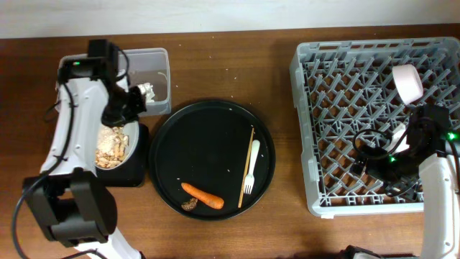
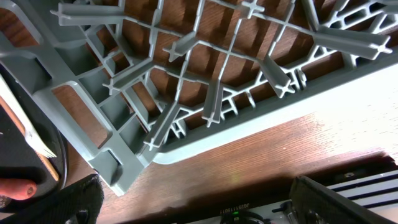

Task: Sort waste into correct bins and load items into the dishwasher rack
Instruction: 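Lift the plate with the left gripper and tip food onto the black tray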

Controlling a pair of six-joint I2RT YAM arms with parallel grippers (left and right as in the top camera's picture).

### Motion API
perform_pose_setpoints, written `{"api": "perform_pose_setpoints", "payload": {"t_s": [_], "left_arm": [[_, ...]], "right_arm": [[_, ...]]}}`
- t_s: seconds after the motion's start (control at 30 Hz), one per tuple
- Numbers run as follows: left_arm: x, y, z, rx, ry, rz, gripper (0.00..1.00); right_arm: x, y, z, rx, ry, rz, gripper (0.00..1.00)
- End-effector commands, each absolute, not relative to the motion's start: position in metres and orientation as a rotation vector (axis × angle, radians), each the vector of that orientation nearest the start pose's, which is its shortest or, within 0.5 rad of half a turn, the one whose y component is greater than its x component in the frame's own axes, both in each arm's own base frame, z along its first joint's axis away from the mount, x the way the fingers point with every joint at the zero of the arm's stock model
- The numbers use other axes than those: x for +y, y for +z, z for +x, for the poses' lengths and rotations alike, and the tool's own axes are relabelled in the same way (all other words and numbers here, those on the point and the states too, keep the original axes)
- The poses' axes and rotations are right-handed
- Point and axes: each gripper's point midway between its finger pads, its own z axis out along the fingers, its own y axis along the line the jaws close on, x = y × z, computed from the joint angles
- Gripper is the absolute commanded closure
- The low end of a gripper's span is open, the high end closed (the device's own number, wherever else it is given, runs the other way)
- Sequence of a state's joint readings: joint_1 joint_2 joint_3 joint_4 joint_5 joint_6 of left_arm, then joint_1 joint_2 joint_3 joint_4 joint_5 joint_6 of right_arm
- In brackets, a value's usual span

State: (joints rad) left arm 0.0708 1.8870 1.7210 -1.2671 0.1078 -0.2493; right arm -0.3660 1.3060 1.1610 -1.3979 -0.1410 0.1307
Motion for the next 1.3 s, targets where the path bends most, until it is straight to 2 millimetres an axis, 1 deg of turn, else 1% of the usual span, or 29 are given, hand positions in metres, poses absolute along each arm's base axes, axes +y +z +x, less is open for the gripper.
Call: {"api": "perform_pose_setpoints", "payload": {"t_s": [0.0, 0.1, 0.17, 0.23, 0.37, 0.43, 0.5, 0.63, 0.7, 0.77, 0.93, 1.0, 1.03, 1.07, 1.1, 1.13, 1.17, 1.2, 1.23, 1.27], "left_arm": [[0.019, 0.163, 0.398, 2.874, -0.370, -0.448, 1.00], [0.026, 0.168, 0.400, 2.827, -0.518, -0.484, 1.00], [0.023, 0.170, 0.402, 2.788, -0.648, -0.504, 1.00], [0.022, 0.170, 0.403, 2.759, -0.742, -0.521, 1.00], [0.024, 0.170, 0.400, 2.719, -0.866, -0.566, 1.00], [0.024, 0.178, 0.397, 2.680, -0.982, -0.604, 1.00], [0.029, 0.187, 0.396, 2.620, -1.087, -0.641, 1.00], [0.039, 0.205, 0.391, 2.506, -1.246, -0.622, 1.00], [0.044, 0.217, 0.388, 2.429, -1.335, -0.590, 1.00], [0.049, 0.229, 0.381, 2.356, -1.413, -0.554, 1.00], [0.065, 0.229, 0.364, 2.349, -1.404, -0.561, 1.00], [0.071, 0.229, 0.362, 2.340, -1.402, -0.586, 1.00], [0.076, 0.229, 0.362, 2.330, -1.375, -0.551, 1.00], [0.076, 0.230, 0.357, 2.327, -1.381, -0.537, 1.00], [0.075, 0.230, 0.355, 2.331, -1.367, -0.484, 1.00], [0.080, 0.221, 0.354, 2.381, -1.308, -0.485, 1.00], [0.083, 0.222, 0.356, 2.367, -1.294, -0.466, 1.00], [0.079, 0.226, 0.354, 2.349, -1.364, -0.532, 1.00], [0.082, 0.230, 0.360, 2.301, -1.334, -0.435, 1.00], [0.085, 0.227, 0.360, 2.309, -1.340, -0.478, 1.00]], "right_arm": [[-0.052, 0.151, 0.204, 2.985, 0.217, 0.749, 0.01], [-0.052, 0.151, 0.203, 2.988, 0.217, 0.750, 0.01], [-0.051, 0.151, 0.203, 2.990, 0.217, 0.751, 0.01], [-0.051, 0.151, 0.202, 2.992, 0.218, 0.751, 0.01], [-0.051, 0.151, 0.202, 2.992, 0.219, 0.751, 0.01], [-0.051, 0.151, 0.202, 2.993, 0.218, 0.752, 0.01], [-0.051, 0.151, 0.202, 2.995, 0.219, 0.753, 0.01], [-0.051, 0.151, 0.202, 2.996, 0.219, 0.753, 0.01], [-0.051, 0.151, 0.202, 2.996, 0.219, 0.753, 0.01], [-0.051, 0.151, 0.202, 2.996, 0.219, 0.753, 0.01], [-0.051, 0.151, 0.201, 2.996, 0.219, 0.753, 0.01], [-0.051, 0.151, 0.201, 2.996, 0.219, 0.753, 0.01], [-0.051, 0.151, 0.201, 2.996, 0.219, 0.753, 0.01], [-0.051, 0.151, 0.201, 2.996, 0.219, 0.753, 0.01], [-0.051, 0.151, 0.201, 2.996, 0.219, 0.754, 0.01], [-0.051, 0.151, 0.201, 2.996, 0.219, 0.754, 0.01], [-0.051, 0.151, 0.201, 2.999, 0.220, 0.754, 0.01], [-0.050, 0.151, 0.200, 3.000, 0.220, 0.754, 0.01], [-0.050, 0.151, 0.200, 3.002, 0.221, 0.755, 0.01], [-0.050, 0.151, 0.200, 3.003, 0.221, 0.755, 0.01]]}}
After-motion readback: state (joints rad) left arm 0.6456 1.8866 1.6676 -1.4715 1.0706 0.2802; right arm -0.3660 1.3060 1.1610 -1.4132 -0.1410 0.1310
